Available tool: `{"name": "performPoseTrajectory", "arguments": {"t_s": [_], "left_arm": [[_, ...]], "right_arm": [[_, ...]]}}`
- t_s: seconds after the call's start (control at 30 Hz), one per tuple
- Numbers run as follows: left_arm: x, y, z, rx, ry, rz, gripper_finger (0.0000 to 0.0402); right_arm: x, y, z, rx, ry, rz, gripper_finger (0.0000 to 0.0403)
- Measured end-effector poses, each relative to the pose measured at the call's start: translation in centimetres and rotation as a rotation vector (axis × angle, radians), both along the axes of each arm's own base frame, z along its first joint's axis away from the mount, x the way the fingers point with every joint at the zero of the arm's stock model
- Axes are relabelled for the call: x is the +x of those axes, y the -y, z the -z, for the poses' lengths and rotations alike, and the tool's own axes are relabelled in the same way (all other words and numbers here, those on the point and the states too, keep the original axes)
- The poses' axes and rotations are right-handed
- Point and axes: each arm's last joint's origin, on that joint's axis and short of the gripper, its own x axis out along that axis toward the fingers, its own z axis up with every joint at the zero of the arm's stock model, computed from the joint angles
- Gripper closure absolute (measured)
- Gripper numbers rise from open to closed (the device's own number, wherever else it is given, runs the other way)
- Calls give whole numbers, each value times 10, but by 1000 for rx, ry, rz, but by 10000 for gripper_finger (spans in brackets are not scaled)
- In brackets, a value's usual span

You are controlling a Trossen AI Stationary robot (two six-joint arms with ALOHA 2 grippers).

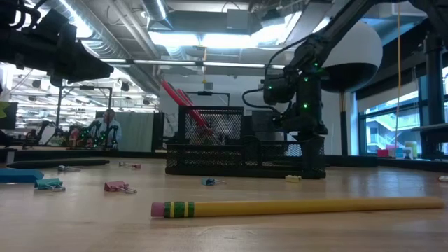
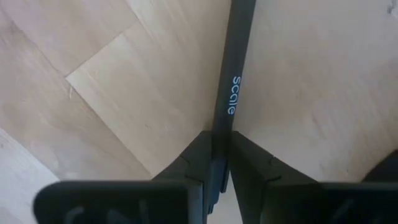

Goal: Pick and place office supplies into organizer
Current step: Put the black pen into the black desk organizer

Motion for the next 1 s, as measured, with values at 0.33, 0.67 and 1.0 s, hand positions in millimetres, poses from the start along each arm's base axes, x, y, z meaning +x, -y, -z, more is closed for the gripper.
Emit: {"name": "performPoseTrajectory", "arguments": {"t_s": [0.33, 0.67, 1.0], "left_arm": [[0, 0, 0, 0, 0, 1, 272], [0, 0, 0, 0, 0, 0, 272], [1, 1, -14, 288, -125, 59, 272]], "right_arm": [[29, 10, -43, 8, 163, -19, 351], [71, -2, -111, 70, 457, -111, 351], [92, -16, -185, 287, 775, -202, 351]]}}
